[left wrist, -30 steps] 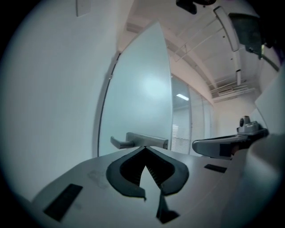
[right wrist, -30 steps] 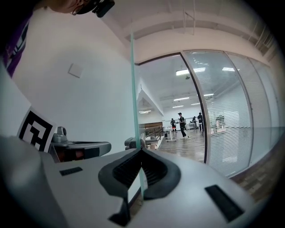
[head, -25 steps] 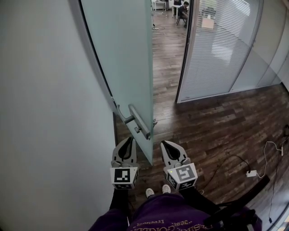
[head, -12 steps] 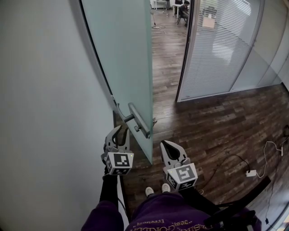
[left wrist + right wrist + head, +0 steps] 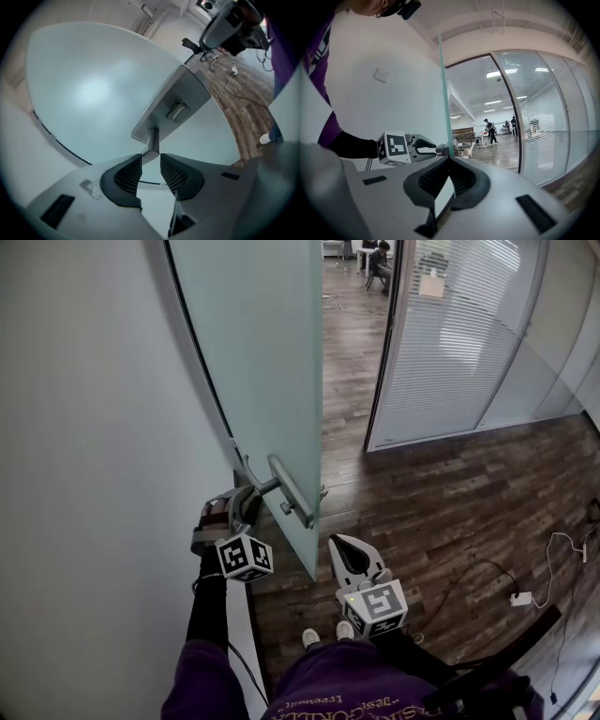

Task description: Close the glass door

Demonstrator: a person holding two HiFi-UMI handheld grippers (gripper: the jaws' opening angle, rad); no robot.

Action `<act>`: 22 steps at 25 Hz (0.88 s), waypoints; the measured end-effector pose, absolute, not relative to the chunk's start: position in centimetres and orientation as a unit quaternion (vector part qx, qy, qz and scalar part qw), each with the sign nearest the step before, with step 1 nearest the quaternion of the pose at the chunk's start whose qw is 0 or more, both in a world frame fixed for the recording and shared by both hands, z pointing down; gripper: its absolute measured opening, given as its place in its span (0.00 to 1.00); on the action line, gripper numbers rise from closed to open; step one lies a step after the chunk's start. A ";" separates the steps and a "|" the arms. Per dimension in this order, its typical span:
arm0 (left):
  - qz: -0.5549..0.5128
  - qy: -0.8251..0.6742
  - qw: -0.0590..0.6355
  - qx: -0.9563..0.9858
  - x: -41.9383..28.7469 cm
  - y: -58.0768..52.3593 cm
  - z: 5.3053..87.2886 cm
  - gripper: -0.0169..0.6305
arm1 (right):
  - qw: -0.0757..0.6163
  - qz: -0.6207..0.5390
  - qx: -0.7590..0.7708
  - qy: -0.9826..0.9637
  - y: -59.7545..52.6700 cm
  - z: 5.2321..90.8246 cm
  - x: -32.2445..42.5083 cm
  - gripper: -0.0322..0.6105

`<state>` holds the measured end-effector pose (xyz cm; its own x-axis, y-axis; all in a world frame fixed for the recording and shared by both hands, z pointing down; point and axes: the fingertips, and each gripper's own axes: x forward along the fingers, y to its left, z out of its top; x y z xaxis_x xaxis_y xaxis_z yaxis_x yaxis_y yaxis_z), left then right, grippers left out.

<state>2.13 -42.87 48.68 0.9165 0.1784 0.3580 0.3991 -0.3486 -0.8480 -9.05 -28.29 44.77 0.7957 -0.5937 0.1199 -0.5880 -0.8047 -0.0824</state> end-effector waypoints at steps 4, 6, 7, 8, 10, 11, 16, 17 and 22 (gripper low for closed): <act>-0.087 -0.176 0.594 -0.780 2.8 -42.5 48.4 0.19 | 0.019 -0.072 -0.948 0.311 -28.4 44.9 -9.0 0.05; -0.079 -0.178 0.615 -0.764 2.8 -42.4 48.3 0.19 | 0.021 -0.073 -0.947 0.312 -28.5 44.9 -9.0 0.05; -0.074 -0.179 0.627 -0.755 2.9 -42.3 48.3 0.19 | 0.020 -0.073 -0.947 0.313 -28.6 44.9 -9.0 0.05; -0.070 -0.180 0.639 -0.745 3.0 -42.2 48.3 0.19 | 0.020 -0.073 -0.946 0.314 -28.8 44.7 -9.0 0.05; -0.060 -0.186 0.662 -0.723 3.2 -41.6 48.3 0.19 | 0.020 -0.075 -0.946 0.316 -29.0 44.5 -9.0 0.05; -0.053 -0.192 0.669 -0.716 3.3 -41.1 48.3 0.19 | 0.020 -0.076 -0.945 0.316 -29.1 44.5 -9.0 0.05; -0.057 -0.193 0.639 -0.742 4.1 -39.8 48.0 0.19 | 0.014 -0.080 -0.947 0.311 -29.4 44.0 -9.0 0.05; -0.053 -0.193 0.635 -0.746 4.1 -39.8 47.9 0.19 | 0.016 -0.080 -0.947 0.310 -29.4 44.0 -9.0 0.05; -0.051 -0.209 0.632 -0.744 3.9 -39.6 48.2 0.19 | 0.016 -0.075 -0.949 0.307 -28.9 44.6 -9.3 0.05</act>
